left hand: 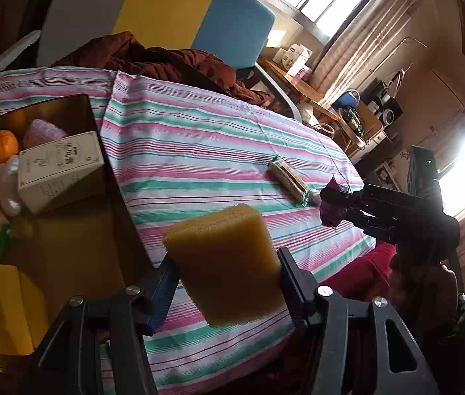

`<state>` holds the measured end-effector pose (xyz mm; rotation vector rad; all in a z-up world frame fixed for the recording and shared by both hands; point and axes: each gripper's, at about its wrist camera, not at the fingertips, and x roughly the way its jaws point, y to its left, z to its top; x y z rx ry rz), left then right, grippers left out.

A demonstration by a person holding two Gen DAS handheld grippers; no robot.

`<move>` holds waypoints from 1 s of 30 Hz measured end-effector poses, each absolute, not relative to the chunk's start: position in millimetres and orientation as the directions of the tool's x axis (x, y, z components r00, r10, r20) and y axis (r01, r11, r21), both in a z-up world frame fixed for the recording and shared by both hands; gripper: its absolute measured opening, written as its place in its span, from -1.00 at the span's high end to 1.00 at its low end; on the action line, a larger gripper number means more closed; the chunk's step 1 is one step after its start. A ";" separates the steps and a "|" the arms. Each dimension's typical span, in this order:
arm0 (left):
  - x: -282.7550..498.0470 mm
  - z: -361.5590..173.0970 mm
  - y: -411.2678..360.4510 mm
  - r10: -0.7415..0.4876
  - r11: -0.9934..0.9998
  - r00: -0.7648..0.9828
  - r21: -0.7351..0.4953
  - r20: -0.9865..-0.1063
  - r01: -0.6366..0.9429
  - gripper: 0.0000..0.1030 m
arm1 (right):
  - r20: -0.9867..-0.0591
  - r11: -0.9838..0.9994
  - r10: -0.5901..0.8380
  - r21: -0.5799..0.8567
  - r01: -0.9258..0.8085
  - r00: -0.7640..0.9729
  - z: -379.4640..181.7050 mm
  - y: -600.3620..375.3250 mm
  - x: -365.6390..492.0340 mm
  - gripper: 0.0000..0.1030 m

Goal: Organize objects
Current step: 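Place yellow sponge in tray with left tool while right tool places purple packet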

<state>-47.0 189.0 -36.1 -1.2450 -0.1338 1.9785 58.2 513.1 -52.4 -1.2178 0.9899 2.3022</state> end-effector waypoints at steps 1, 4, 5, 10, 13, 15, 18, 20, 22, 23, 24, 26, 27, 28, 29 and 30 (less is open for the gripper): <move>-48.0 -35.4 180.7 0.653 -0.701 -0.233 -0.460 -0.721 -0.545 -0.14 | -0.811 -0.721 -0.024 0.418 -0.552 -0.584 -44.8 496.3 49.5 0.27; -53.3 -33.9 150.1 0.635 -0.737 -0.282 -0.454 -0.720 -0.500 -0.14 | -0.779 -0.800 -0.083 0.425 -0.425 -0.622 -30.5 444.8 22.8 0.27; -56.0 -33.3 138.8 0.625 -0.752 -0.300 -0.453 -0.721 -0.479 -0.15 | -0.770 -0.825 -0.103 0.420 -0.379 -0.629 -27.0 427.5 15.5 0.27; -77.7 -29.1 75.6 0.557 -0.826 -0.412 -0.431 -0.721 -0.363 -0.15 | -0.742 -0.874 -0.249 0.449 -0.185 -0.623 -30.4 349.3 -20.7 0.27; -93.5 -25.2 42.5 0.505 -0.862 -0.475 -0.405 -0.720 -0.304 -0.15 | -0.739 -0.880 -0.320 0.463 -0.102 -0.593 -35.2 306.8 -35.3 0.27; -103.5 -23.7 22.8 0.471 -0.882 -0.507 -0.385 -0.722 -0.271 -0.15 | -0.741 -0.885 -0.350 0.462 -0.056 -0.573 -38.1 282.5 -43.5 0.27; -117.2 -24.9 3.2 0.423 -0.906 -0.532 -0.350 -0.733 -0.238 -0.15 | -0.749 -0.892 -0.380 0.451 0.001 -0.543 -42.8 251.4 -52.6 0.27; -124.3 -27.3 -5.9 0.399 -0.917 -0.545 -0.333 -0.737 -0.220 -0.15 | -0.757 -0.895 -0.391 0.446 0.022 -0.524 -46.6 238.0 -55.1 0.27; -131.1 -30.7 -11.4 0.373 -0.928 -0.552 -0.308 -0.746 -0.211 -0.15 | -0.763 -0.894 -0.401 0.447 0.035 -0.507 -49.7 229.3 -58.8 0.27; -133.2 -32.7 -15.5 0.363 -0.932 -0.557 -0.300 -0.747 -0.205 -0.15 | -0.766 -0.894 -0.406 0.446 0.042 -0.499 -51.4 225.0 -60.1 0.27; -134.2 -33.6 -17.5 0.352 -0.936 -0.560 -0.291 -0.750 -0.199 -0.16 | -0.768 -0.894 -0.409 0.445 0.049 -0.492 -53.4 221.1 -60.8 0.27; -135.7 -35.5 -20.0 0.323 -0.946 -0.569 -0.263 -0.756 -0.187 -0.18 | -0.778 -0.900 -0.406 0.432 0.061 -0.481 -56.5 213.2 -61.4 0.27; -136.1 -36.2 -20.7 0.310 -0.951 -0.573 -0.251 -0.759 -0.183 -0.19 | -0.782 -0.903 -0.402 0.425 0.065 -0.476 -59.4 211.9 -62.6 0.27; -136.4 -36.8 -21.1 0.297 -0.955 -0.578 -0.238 -0.760 -0.178 -0.21 | -0.785 -0.905 -0.400 0.421 0.067 -0.473 -60.7 209.9 -62.0 0.27; -135.8 -36.8 -21.1 0.282 -0.960 -0.586 -0.221 -0.760 -0.174 -0.25 | -0.787 -0.905 -0.400 0.420 0.067 -0.470 -62.4 208.1 -61.3 0.27; -134.8 -35.8 -20.9 0.271 -0.962 -0.593 -0.209 -0.758 -0.174 -0.26 | -0.790 -0.906 -0.398 0.419 0.064 -0.467 -63.8 207.4 -61.4 0.27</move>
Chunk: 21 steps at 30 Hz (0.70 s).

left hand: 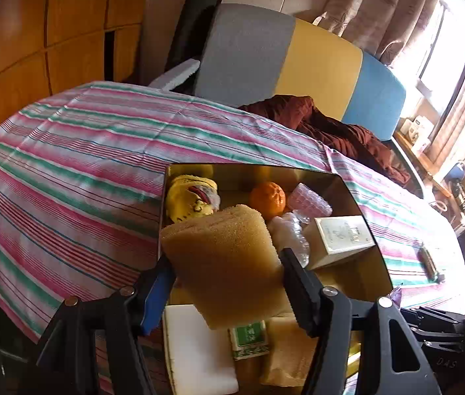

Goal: Organize objects
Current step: 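Place yellow sponge in tray with left tool while right tool places purple packet, then open both tools and move them back toward the snack bar and plastic bag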

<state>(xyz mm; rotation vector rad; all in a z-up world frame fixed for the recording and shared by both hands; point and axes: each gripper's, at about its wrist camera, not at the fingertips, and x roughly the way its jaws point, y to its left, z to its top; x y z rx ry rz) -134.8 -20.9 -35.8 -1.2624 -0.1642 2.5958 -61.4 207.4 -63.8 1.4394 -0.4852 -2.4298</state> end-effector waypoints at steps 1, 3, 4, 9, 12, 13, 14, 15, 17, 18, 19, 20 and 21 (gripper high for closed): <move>-132.2 -34.2 -20.3 0.262 -0.965 -0.599 -0.197 -0.757 -0.173 -0.28 | -0.794 -0.908 -0.393 0.415 0.060 -0.464 -65.5 206.8 -61.4 0.27; -128.3 -32.7 -18.5 0.247 -0.969 -0.608 -0.180 -0.755 -0.171 -0.35 | -0.801 -0.913 -0.385 0.405 0.059 -0.459 -68.3 204.5 -61.9 0.24; -125.9 -31.7 -17.8 0.237 -0.971 -0.613 -0.171 -0.754 -0.166 -0.40 | -0.804 -0.915 -0.381 0.399 0.060 -0.456 -69.6 202.6 -61.7 0.20; -105.9 -23.2 -12.5 0.188 -0.981 -0.661 -0.112 -0.726 -0.156 -0.52 | -0.822 -0.933 -0.340 0.356 0.054 -0.458 -73.3 193.2 -62.8 -0.42; -93.0 -17.2 -9.0 0.173 -0.983 -0.691 -0.086 -0.702 -0.160 -0.56 | -0.817 -0.933 -0.343 0.355 0.064 -0.463 -73.0 190.1 -61.6 -0.65; -89.5 -15.5 -8.1 0.169 -0.984 -0.699 -0.079 -0.695 -0.159 -0.57 | -0.817 -0.936 -0.335 0.347 0.064 -0.469 -72.3 189.6 -61.1 -0.66; -86.1 -14.2 -6.8 0.164 -0.985 -0.704 -0.071 -0.690 -0.160 -0.58 | -0.817 -0.940 -0.324 0.336 0.064 -0.477 -70.8 189.1 -59.6 -0.68; -83.2 -13.0 -5.4 0.163 -0.985 -0.708 -0.067 -0.687 -0.161 -0.58 | -0.815 -0.942 -0.316 0.329 0.062 -0.485 -70.3 189.0 -59.2 -0.71; -77.9 -11.0 -3.6 0.165 -0.984 -0.713 -0.066 -0.681 -0.165 -0.58 | -0.812 -0.946 -0.299 0.319 0.048 -0.502 -68.7 190.1 -56.1 -0.74; -75.3 -10.1 -2.8 0.165 -0.984 -0.715 -0.063 -0.680 -0.167 -0.58 | -0.810 -0.949 -0.287 0.311 0.040 -0.511 -67.7 190.8 -54.1 -0.77; -72.9 -9.1 -2.1 0.162 -0.984 -0.717 -0.059 -0.678 -0.167 -0.58 | -0.807 -0.952 -0.276 0.303 0.035 -0.523 -66.6 191.2 -51.8 -0.78; -70.7 -8.7 -0.8 0.161 -0.984 -0.719 -0.056 -0.676 -0.167 -0.58 | -0.803 -0.954 -0.268 0.297 0.031 -0.533 -65.8 191.9 -49.8 -0.80; -68.5 -8.1 0.4 0.160 -0.984 -0.720 -0.051 -0.675 -0.171 -0.58 | -0.800 -0.956 -0.258 0.291 0.026 -0.542 -65.3 192.7 -48.1 -0.82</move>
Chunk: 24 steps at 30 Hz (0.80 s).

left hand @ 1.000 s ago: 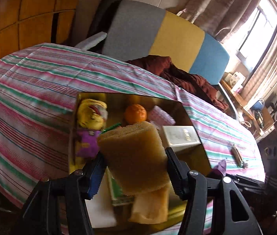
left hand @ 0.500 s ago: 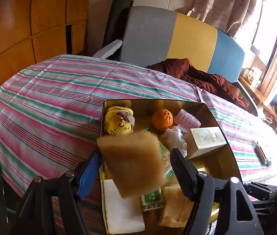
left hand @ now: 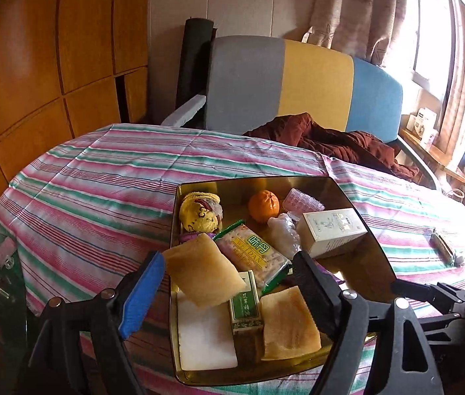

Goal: Organize objects
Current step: 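Open both tools and move them back toward the snack bar and plastic bag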

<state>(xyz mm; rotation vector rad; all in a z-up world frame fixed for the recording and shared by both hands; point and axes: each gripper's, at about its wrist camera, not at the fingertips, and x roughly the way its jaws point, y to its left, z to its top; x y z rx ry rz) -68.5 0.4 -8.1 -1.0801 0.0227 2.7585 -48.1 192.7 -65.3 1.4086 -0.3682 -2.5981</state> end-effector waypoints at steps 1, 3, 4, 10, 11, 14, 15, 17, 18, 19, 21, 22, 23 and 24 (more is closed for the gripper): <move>-66.5 -7.3 2.2 0.160 -0.983 -0.722 -0.046 -0.673 -0.175 -0.58 | -0.796 -0.959 -0.248 0.284 0.020 -0.552 -64.5 193.0 -46.9 -0.83; -63.0 -6.2 5.3 0.161 -0.982 -0.724 -0.037 -0.671 -0.184 -0.58 | -0.787 -0.962 -0.230 0.273 0.011 -0.573 -62.1 195.7 -43.5 -0.83; -60.9 -6.0 6.7 0.164 -0.981 -0.723 -0.037 -0.671 -0.189 -0.58 | -0.781 -0.963 -0.223 0.269 0.008 -0.583 -60.9 196.9 -42.3 -0.83; -53.6 -3.4 15.8 0.182 -0.975 -0.717 -0.030 -0.673 -0.219 -0.58 | -0.747 -0.971 -0.171 0.237 -0.018 -0.643 -51.0 206.9 -33.5 -0.96; -52.6 -2.5 17.4 0.184 -0.974 -0.717 -0.029 -0.673 -0.223 -0.58 | -0.741 -0.973 -0.161 0.229 -0.019 -0.651 -49.4 208.3 -32.2 -0.97; -50.2 -0.5 22.2 0.191 -0.971 -0.717 -0.024 -0.671 -0.237 -0.58 | -0.734 -0.980 -0.133 0.199 -0.023 -0.666 -45.4 212.5 -29.5 -0.99; -49.7 0.1 23.8 0.193 -0.970 -0.716 -0.022 -0.671 -0.241 -0.58 | -0.732 -0.981 -0.126 0.192 -0.026 -0.670 -43.9 214.3 -29.0 -0.99; -49.2 0.9 26.7 0.196 -0.968 -0.715 -0.016 -0.671 -0.250 -0.58 | -0.725 -0.983 -0.113 0.182 -0.031 -0.679 -41.4 219.1 -26.8 -0.99; -48.6 1.5 28.8 0.196 -0.967 -0.715 -0.011 -0.671 -0.255 -0.58 | -0.721 -0.983 -0.107 0.178 -0.034 -0.684 -40.2 221.9 -26.0 -0.99; -48.8 1.5 30.7 0.195 -0.966 -0.714 -0.007 -0.673 -0.258 -0.58 | -0.718 -0.984 -0.099 0.173 -0.039 -0.689 -39.0 225.2 -24.9 -0.99; -48.2 1.9 35.2 0.194 -0.964 -0.711 0.002 -0.676 -0.265 -0.58 | -0.713 -0.985 -0.082 0.164 -0.052 -0.697 -36.6 233.0 -23.6 -0.99; -48.2 2.1 36.4 0.195 -0.963 -0.710 0.005 -0.676 -0.269 -0.58 | -0.711 -0.985 -0.076 0.163 -0.058 -0.699 -36.0 237.3 -22.8 -0.99; -47.7 2.6 38.7 0.195 -0.962 -0.710 0.009 -0.677 -0.273 -0.58 | -0.711 -0.985 -0.069 0.161 -0.066 -0.700 -35.6 242.1 -22.8 -0.99; -47.2 2.9 40.8 0.195 -0.961 -0.710 0.013 -0.677 -0.277 -0.58 | -0.711 -0.985 -0.060 0.158 -0.076 -0.701 -35.1 248.4 -23.2 -0.99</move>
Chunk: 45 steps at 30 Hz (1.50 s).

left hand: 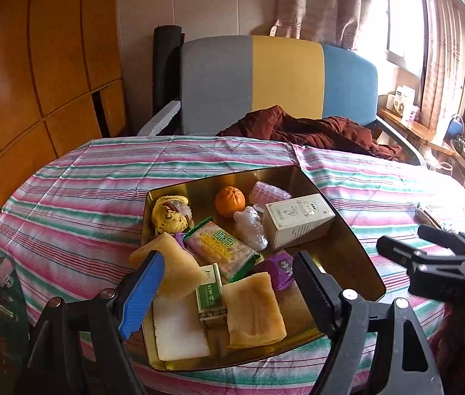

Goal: Organize objects
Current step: 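Open both tools and move them back toward the snack bar and plastic bag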

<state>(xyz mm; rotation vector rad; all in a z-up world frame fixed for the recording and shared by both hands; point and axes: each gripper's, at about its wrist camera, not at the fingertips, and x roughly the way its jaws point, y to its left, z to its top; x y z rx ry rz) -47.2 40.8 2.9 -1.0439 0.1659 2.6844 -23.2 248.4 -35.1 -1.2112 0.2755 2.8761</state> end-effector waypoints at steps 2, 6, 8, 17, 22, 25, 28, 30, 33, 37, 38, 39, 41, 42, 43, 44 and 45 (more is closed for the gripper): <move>-47.0 3.2 44.9 0.195 -0.958 -0.709 0.022 -0.678 -0.285 -0.58 | -0.709 -0.984 -0.037 0.150 -0.099 -0.705 -33.5 260.4 -23.3 -0.99; -45.4 5.1 54.9 0.211 -0.951 -0.706 0.026 -0.676 -0.309 -0.58 | -0.710 -0.981 0.006 0.134 -0.144 -0.704 -31.0 287.0 -23.5 -0.99; -44.4 5.8 60.8 0.221 -0.945 -0.704 0.028 -0.675 -0.325 -0.58 | -0.705 -0.978 0.029 0.126 -0.164 -0.709 -28.1 300.1 -22.2 -0.99; -39.7 7.1 94.6 0.278 -0.910 -0.676 0.038 -0.682 -0.413 -0.58 | -0.680 -0.958 0.126 0.104 -0.266 -0.722 -5.5 368.5 -15.6 -0.99; -34.2 4.9 114.9 0.302 -0.887 -0.661 0.051 -0.687 -0.459 -0.58 | -0.666 -0.937 0.203 0.080 -0.340 -0.717 6.2 411.7 -11.8 -0.99; -32.6 2.8 126.7 0.315 -0.873 -0.645 0.054 -0.696 -0.485 -0.58 | -0.651 -0.919 0.265 0.051 -0.390 -0.711 10.9 438.2 -10.7 -0.99; -30.8 2.0 138.8 0.328 -0.858 -0.633 0.060 -0.701 -0.511 -0.58 | -0.634 -0.892 0.330 0.033 -0.451 -0.700 10.9 469.9 -11.1 -0.99; -29.4 1.2 148.0 0.331 -0.846 -0.626 0.071 -0.706 -0.528 -0.58 | -0.616 -0.864 0.383 0.025 -0.503 -0.689 6.2 491.0 -8.7 -0.99; -28.3 -1.1 161.2 0.335 -0.831 -0.615 0.083 -0.714 -0.550 -0.58 | -0.629 -0.821 0.392 0.090 -0.564 -0.672 -9.3 520.8 -2.2 -0.99; -29.3 -6.1 181.5 0.335 -0.812 -0.596 0.097 -0.730 -0.575 -0.58 | -0.679 -0.746 0.314 0.257 -0.615 -0.664 -26.7 551.0 5.9 -0.99; -29.4 -7.1 187.3 0.336 -0.806 -0.592 0.102 -0.732 -0.583 -0.58 | -0.675 -0.733 0.320 0.268 -0.625 -0.665 -26.5 554.8 8.4 -0.99; -30.2 -8.5 192.5 0.339 -0.799 -0.587 0.104 -0.735 -0.592 -0.58 | -0.678 -0.726 0.322 0.272 -0.632 -0.661 -27.6 555.5 9.8 -0.99; -30.6 -11.6 204.4 0.345 -0.787 -0.575 0.106 -0.742 -0.608 -0.58 | -0.690 -0.704 0.285 0.320 -0.634 -0.665 -32.4 561.4 12.0 -0.99; -31.3 -13.6 210.6 0.351 -0.779 -0.564 0.101 -0.748 -0.618 -0.58 | -0.695 -0.691 0.272 0.340 -0.638 -0.666 -34.7 562.9 13.4 -0.99; -32.1 -15.9 216.6 0.354 -0.773 -0.555 0.098 -0.753 -0.627 -0.58 | -0.699 -0.682 0.266 0.350 -0.642 -0.664 -36.3 564.9 14.0 -0.99; -32.2 -18.1 223.4 0.356 -0.766 -0.546 0.098 -0.758 -0.635 -0.58 | -0.699 -0.674 0.265 0.357 -0.646 -0.664 -36.9 566.6 15.2 -0.99; -32.7 -20.2 229.5 0.356 -0.759 -0.540 0.100 -0.763 -0.643 -0.58 | -0.696 -0.666 0.264 0.369 -0.648 -0.668 -37.2 568.3 17.1 -0.99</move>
